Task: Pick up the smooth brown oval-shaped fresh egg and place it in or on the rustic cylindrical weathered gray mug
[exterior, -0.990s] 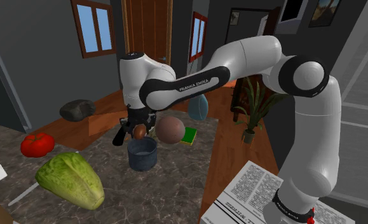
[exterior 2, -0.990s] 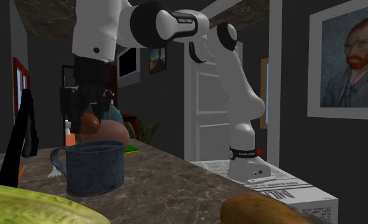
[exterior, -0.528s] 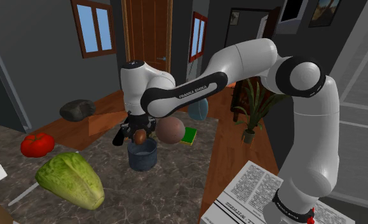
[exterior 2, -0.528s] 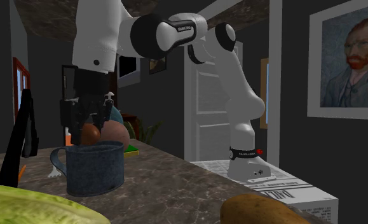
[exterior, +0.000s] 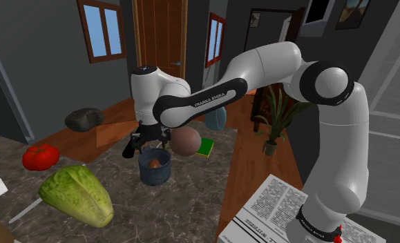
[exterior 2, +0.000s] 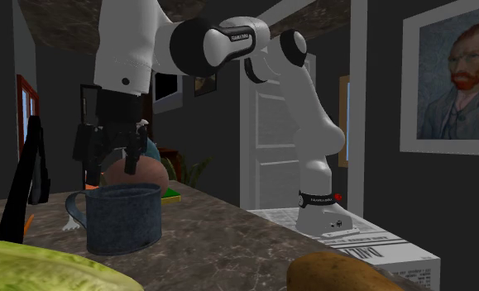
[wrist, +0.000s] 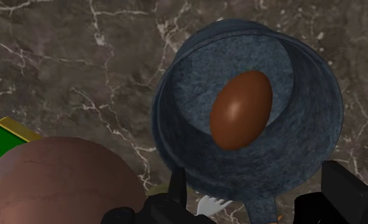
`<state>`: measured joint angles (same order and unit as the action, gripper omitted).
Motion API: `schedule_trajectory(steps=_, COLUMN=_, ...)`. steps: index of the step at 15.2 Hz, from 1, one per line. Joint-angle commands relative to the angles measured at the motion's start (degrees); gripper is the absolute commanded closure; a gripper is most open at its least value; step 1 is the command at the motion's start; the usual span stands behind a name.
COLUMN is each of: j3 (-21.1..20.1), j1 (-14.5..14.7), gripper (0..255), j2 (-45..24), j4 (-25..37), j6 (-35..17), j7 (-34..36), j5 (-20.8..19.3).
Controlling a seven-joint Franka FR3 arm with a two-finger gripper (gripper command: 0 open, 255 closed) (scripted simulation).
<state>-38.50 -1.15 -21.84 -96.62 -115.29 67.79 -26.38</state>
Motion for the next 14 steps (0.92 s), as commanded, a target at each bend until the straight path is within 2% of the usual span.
schedule_trajectory(steps=1, j3=0.0, j1=0.0, gripper=0, j2=0.0, j4=0.0, j6=0.0, j7=0.0, j5=0.0)
schedule_trajectory(steps=2, j3=0.0, j1=0.0, gripper=0, j2=0.0, j4=0.0, j6=0.0, j7=0.0, j5=0.0)
schedule_trajectory(steps=6, j3=-1.2, j1=0.2, gripper=0, j2=2.5, j4=3.9, j6=5.8, j7=-1.5, j5=2.3)
schedule_trajectory(steps=14, j3=-1.2, j1=0.2, gripper=0, j2=2.5, j4=3.9, j6=5.8, j7=-1.5, j5=2.3)
